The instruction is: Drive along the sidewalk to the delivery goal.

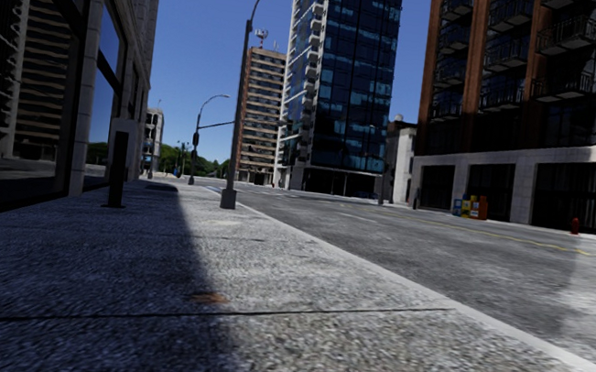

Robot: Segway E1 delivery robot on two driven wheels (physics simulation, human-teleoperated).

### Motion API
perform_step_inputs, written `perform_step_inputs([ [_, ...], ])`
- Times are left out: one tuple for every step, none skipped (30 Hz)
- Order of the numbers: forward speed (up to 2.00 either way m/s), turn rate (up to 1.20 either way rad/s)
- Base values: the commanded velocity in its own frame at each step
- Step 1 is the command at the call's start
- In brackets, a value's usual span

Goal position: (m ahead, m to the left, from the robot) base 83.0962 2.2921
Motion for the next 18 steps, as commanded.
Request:
perform_step_inputs([
  [2.00,0.59],
  [2.00,0.59],
  [2.00,0.58],
  [2.00,0.58],
  [2.00,0.58],
  [2.00,0.58],
  [2.00,0.58],
  [2.00,0.58],
  [2.00,0.58],
  [2.00,0.58],
  [2.00,0.58],
  [2.00,0.57],
  [2.00,0.00],
  [2.00,0.00],
  [2.00,0.00],
  [2.00,0.00],
  [2.00,0.00],
  [2.00,0.00],
])
